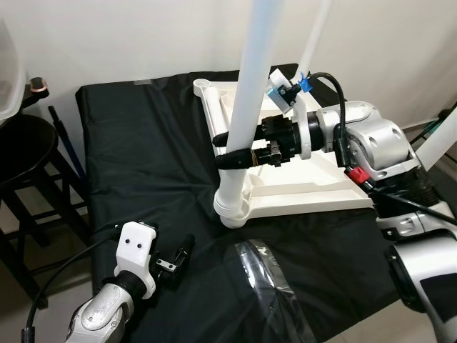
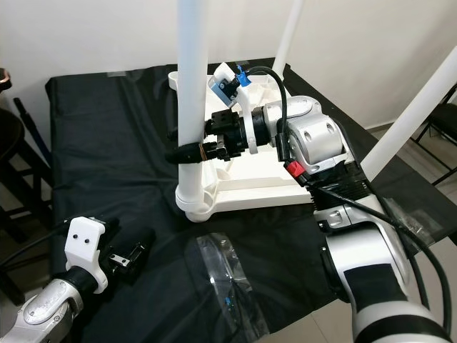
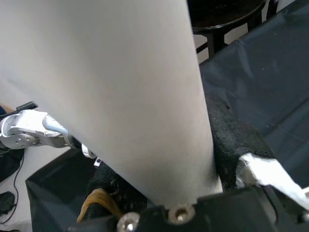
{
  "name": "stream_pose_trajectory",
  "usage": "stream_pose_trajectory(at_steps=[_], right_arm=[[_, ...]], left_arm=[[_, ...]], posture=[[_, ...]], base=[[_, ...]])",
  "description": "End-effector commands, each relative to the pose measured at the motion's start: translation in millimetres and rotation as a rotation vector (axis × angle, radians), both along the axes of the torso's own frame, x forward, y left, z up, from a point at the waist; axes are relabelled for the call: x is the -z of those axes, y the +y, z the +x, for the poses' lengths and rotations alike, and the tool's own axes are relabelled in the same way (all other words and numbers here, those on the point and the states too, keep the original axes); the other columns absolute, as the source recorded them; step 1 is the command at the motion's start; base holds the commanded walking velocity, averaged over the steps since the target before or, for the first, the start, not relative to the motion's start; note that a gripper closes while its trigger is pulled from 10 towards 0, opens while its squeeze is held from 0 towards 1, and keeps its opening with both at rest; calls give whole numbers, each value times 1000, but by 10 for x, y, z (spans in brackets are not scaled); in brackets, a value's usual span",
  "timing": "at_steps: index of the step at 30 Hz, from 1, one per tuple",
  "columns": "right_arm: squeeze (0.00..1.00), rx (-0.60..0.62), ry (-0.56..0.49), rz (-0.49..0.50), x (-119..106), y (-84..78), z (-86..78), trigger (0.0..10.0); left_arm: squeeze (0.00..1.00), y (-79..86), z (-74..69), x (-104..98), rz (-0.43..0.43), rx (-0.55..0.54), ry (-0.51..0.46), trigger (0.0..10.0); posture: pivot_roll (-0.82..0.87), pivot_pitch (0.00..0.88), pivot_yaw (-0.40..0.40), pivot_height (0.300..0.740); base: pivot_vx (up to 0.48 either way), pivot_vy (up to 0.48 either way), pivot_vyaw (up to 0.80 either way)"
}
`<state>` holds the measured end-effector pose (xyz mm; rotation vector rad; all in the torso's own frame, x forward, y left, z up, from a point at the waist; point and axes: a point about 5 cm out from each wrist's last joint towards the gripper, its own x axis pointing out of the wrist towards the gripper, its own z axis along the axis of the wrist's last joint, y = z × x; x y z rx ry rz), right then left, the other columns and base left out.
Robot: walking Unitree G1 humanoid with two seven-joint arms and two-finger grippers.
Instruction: Building children table
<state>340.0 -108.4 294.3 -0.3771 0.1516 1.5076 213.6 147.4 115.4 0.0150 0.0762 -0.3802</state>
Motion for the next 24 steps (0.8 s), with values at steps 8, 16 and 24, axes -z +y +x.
stream_pose_trajectory(at_steps=[8, 16, 24], right_arm=[[0, -100, -87, 119, -122, -30, -48, 10000], [0, -123, -143, 197, -250, -129, -65, 10000], [0, -353, -74, 514, -683, -505, -343, 10000]], left_arm=[[0, -23, -22, 44, 23, 17, -10, 10000], [0, -14, -25, 58, 19, 12, -12, 10000], [0, 6, 11, 115, 14, -42, -29, 10000]], posture=[[-40, 214, -77, 740], [-28, 191, -83, 740], [-7, 115, -112, 740]], base=[[0, 0, 0], [0, 0, 0], [0, 0, 0]])
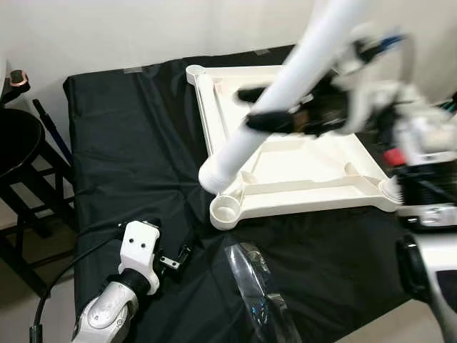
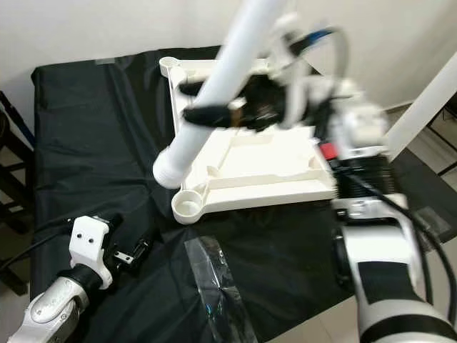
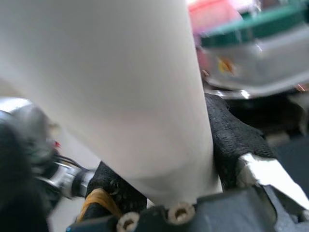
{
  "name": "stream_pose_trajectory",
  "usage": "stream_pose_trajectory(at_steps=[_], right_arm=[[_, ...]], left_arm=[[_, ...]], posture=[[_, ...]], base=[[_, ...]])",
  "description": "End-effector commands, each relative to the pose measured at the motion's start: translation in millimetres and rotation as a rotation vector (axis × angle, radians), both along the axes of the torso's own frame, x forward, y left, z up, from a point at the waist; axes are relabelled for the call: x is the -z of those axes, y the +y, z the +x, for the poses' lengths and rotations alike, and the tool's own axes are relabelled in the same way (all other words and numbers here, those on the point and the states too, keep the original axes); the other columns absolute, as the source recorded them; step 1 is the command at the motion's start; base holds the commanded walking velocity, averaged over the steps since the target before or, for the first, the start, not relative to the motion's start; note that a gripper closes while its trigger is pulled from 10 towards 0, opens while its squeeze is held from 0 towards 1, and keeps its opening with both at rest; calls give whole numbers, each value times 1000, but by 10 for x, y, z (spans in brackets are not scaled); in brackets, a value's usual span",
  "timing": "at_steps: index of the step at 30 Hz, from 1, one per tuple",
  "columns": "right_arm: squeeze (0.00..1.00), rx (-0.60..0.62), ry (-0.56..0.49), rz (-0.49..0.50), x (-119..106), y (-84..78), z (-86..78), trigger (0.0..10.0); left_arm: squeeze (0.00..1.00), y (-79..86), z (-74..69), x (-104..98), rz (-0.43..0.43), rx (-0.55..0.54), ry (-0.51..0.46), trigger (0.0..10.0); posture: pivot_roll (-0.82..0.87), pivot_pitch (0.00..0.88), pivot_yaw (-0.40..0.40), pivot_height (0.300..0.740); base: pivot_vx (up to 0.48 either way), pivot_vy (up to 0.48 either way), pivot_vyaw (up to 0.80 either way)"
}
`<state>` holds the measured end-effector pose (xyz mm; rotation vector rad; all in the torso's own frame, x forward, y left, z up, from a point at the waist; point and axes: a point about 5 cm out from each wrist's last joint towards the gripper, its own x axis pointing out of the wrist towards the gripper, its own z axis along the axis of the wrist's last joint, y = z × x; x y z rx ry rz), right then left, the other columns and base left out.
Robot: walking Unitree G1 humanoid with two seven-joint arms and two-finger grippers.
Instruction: Building children table
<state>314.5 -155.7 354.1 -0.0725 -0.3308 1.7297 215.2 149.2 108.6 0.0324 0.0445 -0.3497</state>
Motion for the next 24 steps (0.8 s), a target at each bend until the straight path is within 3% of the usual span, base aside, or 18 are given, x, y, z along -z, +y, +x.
stream_pose_trajectory(at_steps=[1, 11, 15, 19, 20, 21, 22, 23, 24], right_arm=[[0, -107, 1, 44, -93, -46, -108, 10000], [0, -115, -14, 15, -78, -28, -127, 10000], [0, -11, -97, -55, -51, -25, -57, 10000], [0, 109, -115, -104, -14, -5, 42, 10000], [0, 225, -76, -139, 31, 36, 157, 8196], [0, 305, -47, -165, 63, 61, 232, 8196], [0, 305, -47, -165, 63, 61, 232, 8196], [0, 369, 2, -194, 117, 112, 304, 0], [0, 369, 2, -194, 117, 112, 304, 0]], left_arm=[[0, -14, 5, 55, 1, -15, 3, 10000], [0, -24, 49, 63, 3, -17, -8, 10000], [0, -21, 63, 65, 6, -17, -14, 10000], [0, -14, 71, 67, 8, -17, -18, 10000], [0, -9, 72, 65, 8, -17, -18, 10000], [0, -6, 73, 63, 8, -18, -20, 10000], [0, -6, 73, 63, 8, -18, -20, 10000], [0, -3, 70, 58, 7, -18, -21, 10000], [0, -3, 70, 58, 7, -18, -21, 10000]], posture=[[-7, 109, -113, 740], [-4, 92, -115, 740], [-6, 88, -113, 740], [-11, 94, -109, 740], [-14, 102, -106, 740], [-15, 104, -105, 740], [-15, 104, -105, 740], [-25, 118, -102, 740], [-25, 118, -102, 740]], base=[[0, 0, 0], [0, 0, 0], [0, 0, 0], [0, 0, 0], [0, 0, 0], [0, 0, 0], [0, 0, 0], [0, 0, 0], [0, 0, 0]])
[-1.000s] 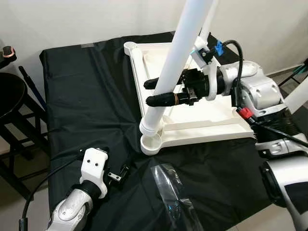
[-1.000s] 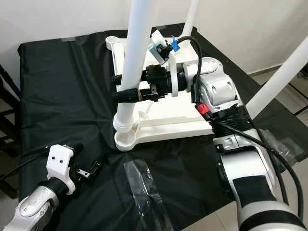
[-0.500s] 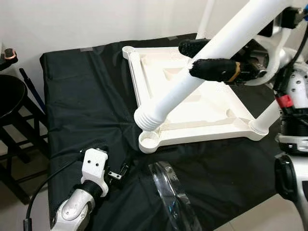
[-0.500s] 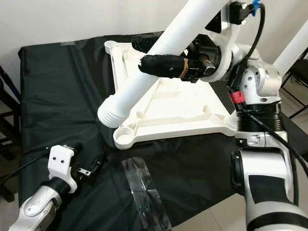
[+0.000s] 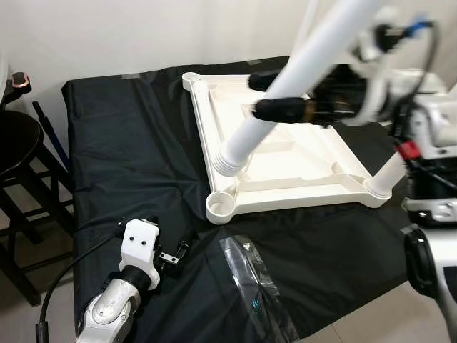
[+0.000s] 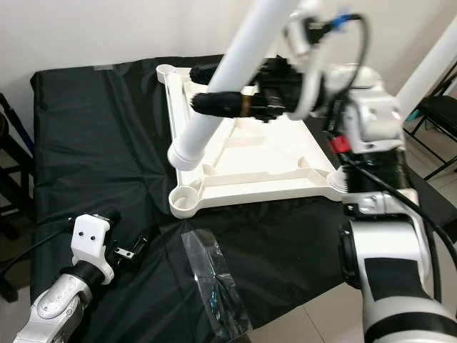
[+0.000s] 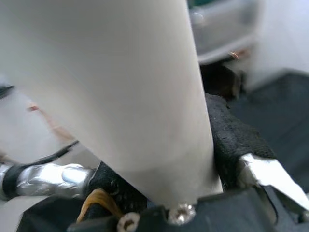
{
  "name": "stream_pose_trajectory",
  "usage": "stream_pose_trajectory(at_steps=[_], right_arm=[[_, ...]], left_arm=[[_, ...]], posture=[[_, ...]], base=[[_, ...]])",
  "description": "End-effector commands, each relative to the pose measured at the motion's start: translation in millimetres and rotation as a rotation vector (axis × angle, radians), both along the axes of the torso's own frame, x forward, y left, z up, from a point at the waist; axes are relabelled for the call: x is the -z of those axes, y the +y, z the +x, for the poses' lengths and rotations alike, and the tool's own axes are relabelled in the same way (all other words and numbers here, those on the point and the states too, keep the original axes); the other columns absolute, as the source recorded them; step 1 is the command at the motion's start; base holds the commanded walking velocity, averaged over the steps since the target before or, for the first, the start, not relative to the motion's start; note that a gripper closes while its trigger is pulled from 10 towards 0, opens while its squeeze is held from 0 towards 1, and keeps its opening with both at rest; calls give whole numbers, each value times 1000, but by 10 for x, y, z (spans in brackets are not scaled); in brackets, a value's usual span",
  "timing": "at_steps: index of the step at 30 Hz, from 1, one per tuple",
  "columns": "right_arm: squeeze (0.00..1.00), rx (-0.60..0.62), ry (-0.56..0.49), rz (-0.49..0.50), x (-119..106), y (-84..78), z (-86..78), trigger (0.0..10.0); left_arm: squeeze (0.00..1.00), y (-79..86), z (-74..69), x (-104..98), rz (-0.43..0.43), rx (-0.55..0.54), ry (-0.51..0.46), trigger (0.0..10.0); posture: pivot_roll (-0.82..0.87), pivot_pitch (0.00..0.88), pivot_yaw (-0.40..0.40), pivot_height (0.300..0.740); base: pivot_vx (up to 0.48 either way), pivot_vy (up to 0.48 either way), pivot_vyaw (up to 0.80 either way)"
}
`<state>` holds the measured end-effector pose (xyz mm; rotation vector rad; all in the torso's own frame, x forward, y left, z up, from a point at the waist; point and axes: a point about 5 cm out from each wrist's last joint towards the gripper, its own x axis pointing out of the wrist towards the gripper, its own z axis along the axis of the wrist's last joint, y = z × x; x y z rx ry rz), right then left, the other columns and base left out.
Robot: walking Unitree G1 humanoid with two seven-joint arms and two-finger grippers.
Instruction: Building children table
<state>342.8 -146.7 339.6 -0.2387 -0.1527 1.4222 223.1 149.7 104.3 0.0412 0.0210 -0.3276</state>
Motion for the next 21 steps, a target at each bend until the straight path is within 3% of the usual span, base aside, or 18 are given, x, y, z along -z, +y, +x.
stream_pose_trajectory(at_steps=[1, 2, 3, 4, 5, 12, 13, 17, 21], right_arm=[[0, 56, 48, -23, 11, 85, 57, 0], [0, 56, 48, -23, 11, 85, 57, 0], [0, 60, 85, -26, 36, 127, 81, 2745], [0, 60, 85, -26, 36, 127, 81, 2745], [0, 59, 110, -32, 61, 147, 108, 10000], [0, 22, 187, -50, 108, 145, 165, 10000], [0, -16, 220, -112, 166, 167, 181, 10000], [0, -44, 215, -148, 175, 197, 179, 10000], [0, -125, 140, -227, 131, 334, 147, 10000]], left_arm=[[0, -2, -10, 1, 2, 7, -1, 10000], [0, -2, -10, 1, 2, 7, -1, 10000], [0, 20, -10, -24, 21, 11, -13, 10000], [0, 20, -10, -24, 21, 11, -13, 10000], [0, 57, -11, -46, 52, 14, -28, 10000], [0, 179, -61, -71, 94, 10, -35, 10000], [0, 178, -101, -85, 83, 9, -36, 10000], [0, 183, -120, -111, 74, -2, -43, 10000], [0, 232, -154, -182, 45, -64, -67, 10000]], posture=[[-32, 131, -100, 740], [-32, 131, -100, 740], [-38, 152, -99, 740], [-38, 152, -99, 740], [-42, 170, -99, 740], [-54, 224, -96, 740], [-59, 248, -97, 740], [-65, 271, -106, 740], [-71, 297, -126, 740]], base=[[0, 0, 0], [0, 0, 0], [0, 0, 0], [0, 0, 0], [0, 0, 0], [0, 0, 0], [0, 0, 0], [0, 0, 0], [0, 0, 0]])
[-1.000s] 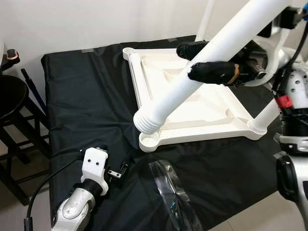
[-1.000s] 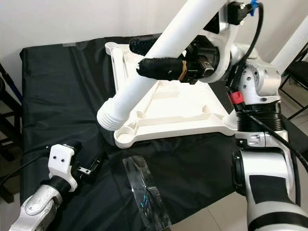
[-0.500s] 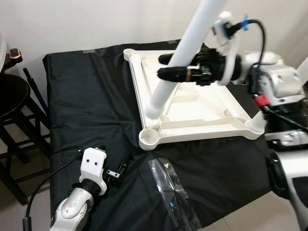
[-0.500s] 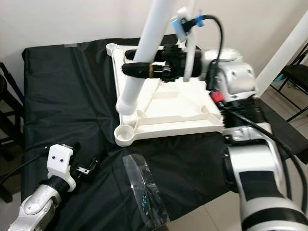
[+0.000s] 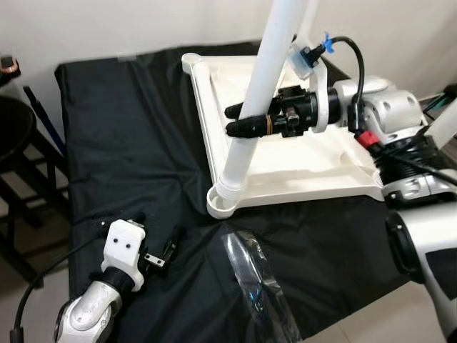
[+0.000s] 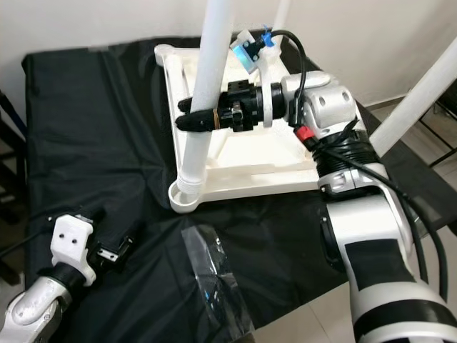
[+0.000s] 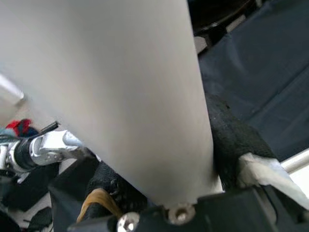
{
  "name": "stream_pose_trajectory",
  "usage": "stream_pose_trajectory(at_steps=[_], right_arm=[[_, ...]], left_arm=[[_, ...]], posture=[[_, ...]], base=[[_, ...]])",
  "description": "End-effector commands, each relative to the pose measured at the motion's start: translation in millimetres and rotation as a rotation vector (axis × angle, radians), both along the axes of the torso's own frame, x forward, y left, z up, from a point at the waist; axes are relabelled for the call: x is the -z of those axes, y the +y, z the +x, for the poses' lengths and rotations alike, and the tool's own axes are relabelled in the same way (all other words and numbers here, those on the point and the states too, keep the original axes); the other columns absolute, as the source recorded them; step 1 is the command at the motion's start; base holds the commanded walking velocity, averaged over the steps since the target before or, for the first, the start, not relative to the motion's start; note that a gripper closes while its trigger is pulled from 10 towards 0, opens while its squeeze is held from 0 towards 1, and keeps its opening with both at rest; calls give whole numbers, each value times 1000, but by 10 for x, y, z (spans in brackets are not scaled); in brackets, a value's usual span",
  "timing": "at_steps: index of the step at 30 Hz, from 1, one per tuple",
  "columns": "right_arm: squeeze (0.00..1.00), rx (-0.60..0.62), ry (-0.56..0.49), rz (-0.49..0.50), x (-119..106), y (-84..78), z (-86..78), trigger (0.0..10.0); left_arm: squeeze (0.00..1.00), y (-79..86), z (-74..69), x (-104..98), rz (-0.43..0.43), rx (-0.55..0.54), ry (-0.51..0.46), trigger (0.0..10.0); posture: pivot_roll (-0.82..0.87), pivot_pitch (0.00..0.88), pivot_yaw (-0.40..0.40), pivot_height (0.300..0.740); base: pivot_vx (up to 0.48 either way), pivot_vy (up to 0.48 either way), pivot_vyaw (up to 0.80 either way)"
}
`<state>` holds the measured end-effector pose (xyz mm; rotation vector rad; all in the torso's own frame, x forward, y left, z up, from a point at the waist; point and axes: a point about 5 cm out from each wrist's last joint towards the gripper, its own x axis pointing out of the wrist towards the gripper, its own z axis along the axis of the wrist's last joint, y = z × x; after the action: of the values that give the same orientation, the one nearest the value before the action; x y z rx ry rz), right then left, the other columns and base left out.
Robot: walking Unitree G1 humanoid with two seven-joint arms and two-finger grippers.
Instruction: Building children table
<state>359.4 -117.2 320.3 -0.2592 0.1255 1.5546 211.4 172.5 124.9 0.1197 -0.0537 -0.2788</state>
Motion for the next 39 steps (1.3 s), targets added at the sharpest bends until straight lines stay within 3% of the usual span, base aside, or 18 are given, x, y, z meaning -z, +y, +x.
stream_pose_trajectory(at_steps=[1, 5, 9, 11, 23, 33, 39], right_arm=[[0, -71, -73, -50, -85, 73, -45, 10000], [0, -174, -129, -90, -128, 128, -120, 10000], [0, -196, -147, -92, -143, 150, -138, 10000], [0, -256, -176, -119, -120, 240, -193, 10000], [0, -392, -191, -139, -35, 480, -301, 10000], [0, -364, -222, -247, 28, 432, -243, 10000], [0, -363, -237, -238, -5, 400, -238, 10000]], left_arm=[[0, 1, -48, 17, -24, -20, 17, 10000], [0, -23, -70, 7, -24, -15, 16, 10000], [0, -29, -73, 3, -25, -13, 15, 10000], [0, -47, -77, -9, -27, -12, 11, 10000], [0, -78, -60, -42, -36, -30, 0, 10000], [0, -96, -46, -51, -39, -36, -7, 10000], [0, -107, -46, -60, -42, -38, -10, 10000]], posture=[[-71, 302, -132, 740], [-73, 310, -142, 740], [-74, 312, -146, 740], [-75, 319, -160, 740], [-70, 318, -181, 740], [-77, 313, -192, 740], [-73, 317, -191, 740]], base=[[0, 0, 0], [0, 0, 0], [0, 0, 0], [0, 0, 0], [0, 0, 0], [0, 0, 0], [0, 0, 0]])
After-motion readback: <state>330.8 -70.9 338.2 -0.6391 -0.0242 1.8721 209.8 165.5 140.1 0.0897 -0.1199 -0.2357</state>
